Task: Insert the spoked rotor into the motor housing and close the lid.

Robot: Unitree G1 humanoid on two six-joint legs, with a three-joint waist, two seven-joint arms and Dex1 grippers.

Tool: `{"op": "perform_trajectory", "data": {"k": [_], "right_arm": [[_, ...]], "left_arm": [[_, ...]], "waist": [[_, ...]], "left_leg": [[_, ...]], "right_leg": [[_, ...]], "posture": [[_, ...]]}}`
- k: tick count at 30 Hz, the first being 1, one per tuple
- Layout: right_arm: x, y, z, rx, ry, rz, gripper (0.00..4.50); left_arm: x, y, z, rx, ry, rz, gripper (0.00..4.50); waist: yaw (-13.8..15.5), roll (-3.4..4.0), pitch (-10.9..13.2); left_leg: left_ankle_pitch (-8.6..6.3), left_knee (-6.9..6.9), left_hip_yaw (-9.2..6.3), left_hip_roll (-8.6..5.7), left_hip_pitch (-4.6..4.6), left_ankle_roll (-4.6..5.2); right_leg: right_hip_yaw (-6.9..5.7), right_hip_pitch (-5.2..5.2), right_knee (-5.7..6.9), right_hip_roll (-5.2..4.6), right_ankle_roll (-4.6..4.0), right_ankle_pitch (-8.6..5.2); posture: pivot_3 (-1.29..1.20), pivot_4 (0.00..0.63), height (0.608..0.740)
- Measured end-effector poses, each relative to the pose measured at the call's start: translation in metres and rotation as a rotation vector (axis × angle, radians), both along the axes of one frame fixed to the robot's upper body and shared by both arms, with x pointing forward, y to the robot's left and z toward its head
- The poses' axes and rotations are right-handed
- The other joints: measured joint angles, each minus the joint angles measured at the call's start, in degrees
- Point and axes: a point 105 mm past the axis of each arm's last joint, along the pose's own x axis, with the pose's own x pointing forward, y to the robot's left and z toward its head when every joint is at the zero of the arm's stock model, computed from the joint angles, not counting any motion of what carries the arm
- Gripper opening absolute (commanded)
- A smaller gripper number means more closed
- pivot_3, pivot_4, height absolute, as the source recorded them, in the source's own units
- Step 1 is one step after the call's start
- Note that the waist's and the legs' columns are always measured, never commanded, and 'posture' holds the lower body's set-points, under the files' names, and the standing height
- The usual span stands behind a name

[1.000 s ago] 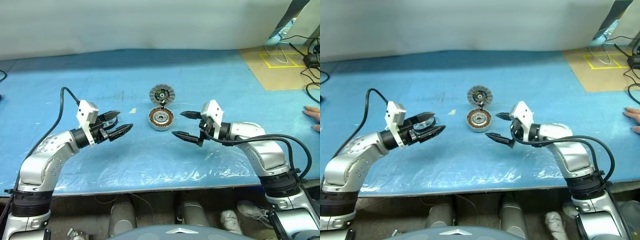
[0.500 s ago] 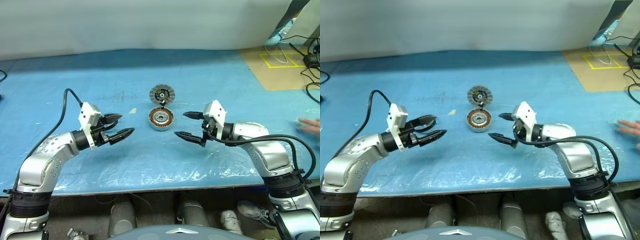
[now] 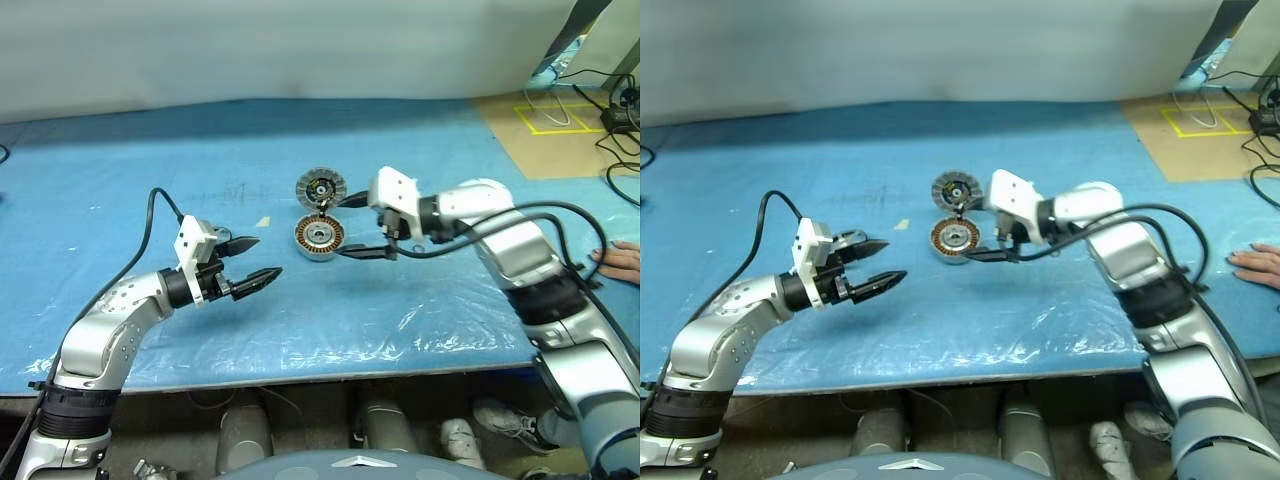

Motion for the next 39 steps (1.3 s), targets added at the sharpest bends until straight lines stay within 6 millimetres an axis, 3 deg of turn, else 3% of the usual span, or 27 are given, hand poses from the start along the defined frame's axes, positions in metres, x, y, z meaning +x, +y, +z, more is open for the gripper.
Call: {"op": "perform_trajectory", "data": {"k": [4,7,9,22,36,39], "right_arm": [[0.009,0.012,-0.028,-0.125,0.021,0.062,4.45],[0.012,0.01,-0.051,-0.221,0.02,0.111,4.45],[0.014,0.008,-0.055,-0.237,0.015,0.122,4.45],[0.033,-0.001,-0.061,-0.319,-0.062,0.143,4.45],[0.038,0.011,-0.062,-0.376,-0.126,0.2,4.45],[0.038,0.01,-0.065,-0.396,-0.135,0.211,3.85]], "left_arm": [[0.0,0.001,-0.003,-0.004,0.001,0.019,4.47],[-0.005,0.004,-0.01,-0.002,0.024,0.033,4.47],[-0.006,0.006,-0.012,-0.001,0.033,0.039,4.47],[-0.006,0.01,-0.011,-0.003,0.017,0.07,4.47],[-0.005,0.008,-0.012,-0.011,0.014,0.075,4.47],[-0.004,0.007,-0.011,-0.011,0.012,0.077,4.5]], "waist": [[0.2,0.0,0.0],[0.2,-0.01,0.0],[0.2,-0.01,0.0],[0.0,-0.01,0.0],[0.0,-0.01,0.0],[0.0,-0.01,0.0]], "left_leg": [[0.0,0.07,-0.02,0.0,-0.13,0.0],[0.0,0.11,-0.02,0.0,-0.21,0.01],[0.0,0.13,-0.02,0.02,-0.24,0.02],[-0.01,0.3,-0.02,0.05,-0.19,0.05],[-0.11,0.36,-0.01,0.1,-0.2,0.22],[-0.12,0.37,-0.01,0.1,-0.19,0.24]], "right_leg": [[-0.06,-0.02,-0.03,-0.02,-0.01,0.0],[-0.07,-0.08,-0.03,-0.03,-0.01,0.0],[-0.06,-0.14,0.02,-0.02,-0.02,0.01],[-0.04,-0.14,0.23,-0.01,-0.05,0.01],[-0.04,-0.2,0.36,0.01,-0.12,-0.03],[-0.03,-0.2,0.39,0.01,-0.13,-0.03]], "posture": [[0.0,0.15,0.74],[0.0,0.15,0.74],[0.0,0.15,0.74],[0.0,0.15,0.74],[0.0,0.15,0.74],[0.0,0.15,0.74]]}}
